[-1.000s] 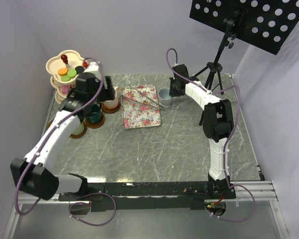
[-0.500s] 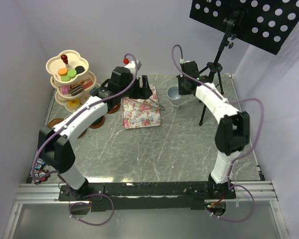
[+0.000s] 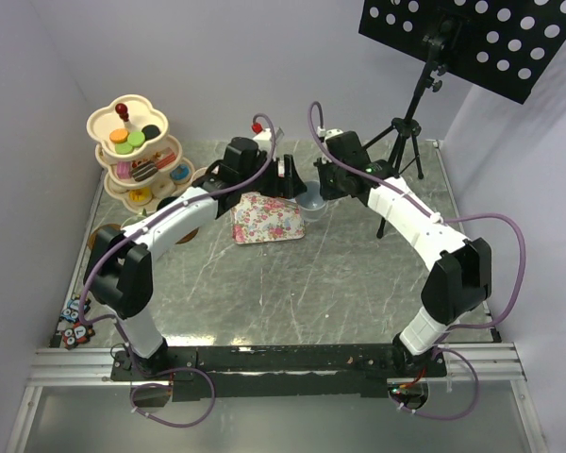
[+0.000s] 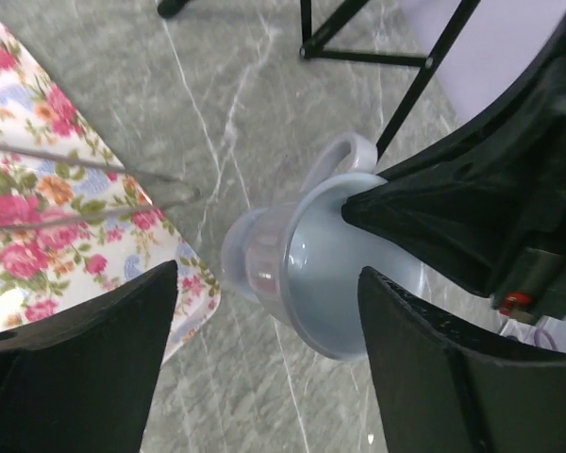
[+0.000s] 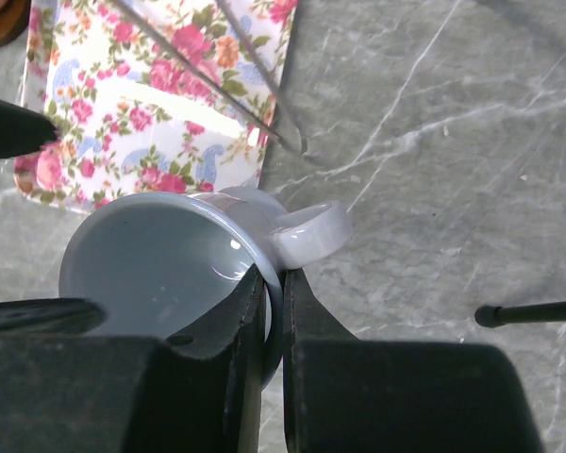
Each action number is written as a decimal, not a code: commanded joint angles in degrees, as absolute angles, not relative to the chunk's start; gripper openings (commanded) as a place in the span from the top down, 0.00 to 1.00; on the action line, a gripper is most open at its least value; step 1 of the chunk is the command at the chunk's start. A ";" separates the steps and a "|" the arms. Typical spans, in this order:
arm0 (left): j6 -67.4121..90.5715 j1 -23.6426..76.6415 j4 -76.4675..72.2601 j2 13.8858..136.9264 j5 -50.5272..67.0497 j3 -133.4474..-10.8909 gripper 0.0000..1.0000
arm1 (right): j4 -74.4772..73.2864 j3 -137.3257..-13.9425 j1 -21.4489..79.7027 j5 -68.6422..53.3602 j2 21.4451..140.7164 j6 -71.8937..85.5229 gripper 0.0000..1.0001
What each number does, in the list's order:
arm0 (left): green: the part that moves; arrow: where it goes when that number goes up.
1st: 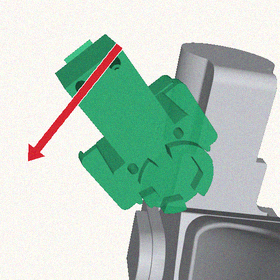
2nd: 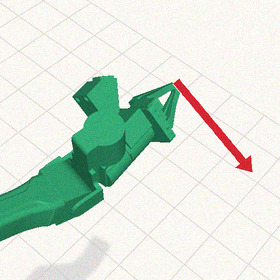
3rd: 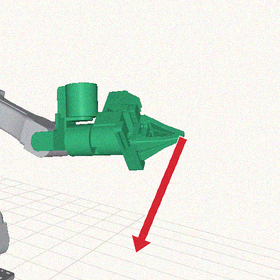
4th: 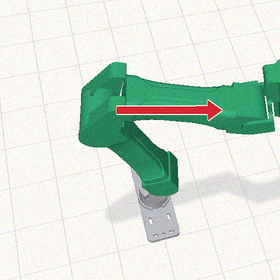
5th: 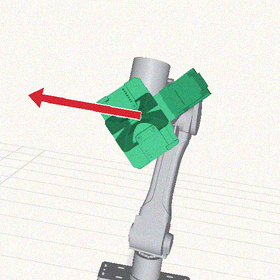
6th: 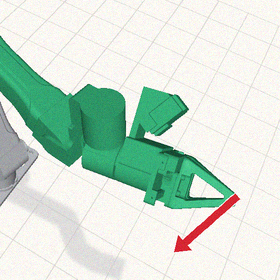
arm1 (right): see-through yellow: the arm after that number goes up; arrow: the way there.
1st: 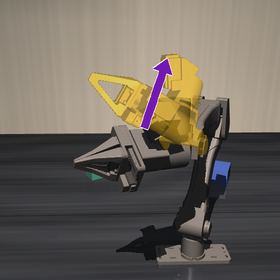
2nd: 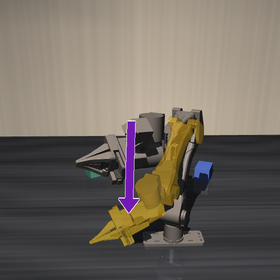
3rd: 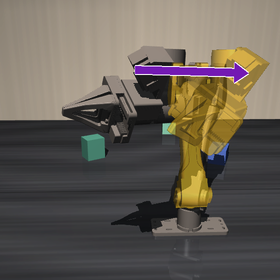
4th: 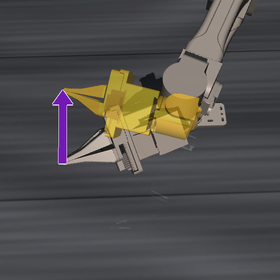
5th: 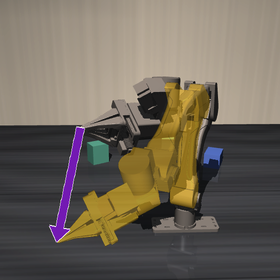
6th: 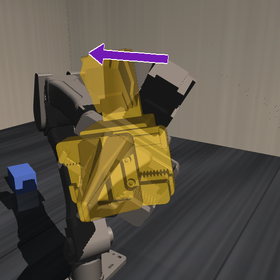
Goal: Serve the afternoon tea
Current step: Pick up the cup at the center of the board, then place the cup on the coaster, then reset both arms
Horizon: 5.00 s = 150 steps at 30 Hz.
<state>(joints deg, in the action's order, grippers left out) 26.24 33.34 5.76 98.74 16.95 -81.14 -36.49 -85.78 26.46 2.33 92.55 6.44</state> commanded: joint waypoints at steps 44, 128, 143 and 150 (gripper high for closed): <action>14.77 -22.40 47.12 58.36 -1.32 -73.83 0.99 | -25.75 -75.32 14.15 -2.46 74.45 12.92 0.18; -2.82 -40.52 17.23 83.16 19.95 -65.04 0.20 | -28.92 -77.08 10.11 -3.87 80.86 13.09 0.17; 11.86 -28.83 4.32 53.02 10.20 -62.49 0.00 | -14.61 -68.31 10.19 -0.09 61.63 9.76 0.17; 16.52 -27.86 6.49 47.02 6.15 -64.33 0.00 | -10.45 -63.72 10.11 2.20 55.02 6.51 0.16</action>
<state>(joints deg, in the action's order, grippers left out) 12.14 -28.12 6.37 47.68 10.00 -62.67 -15.14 -63.83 10.46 0.45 55.18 9.26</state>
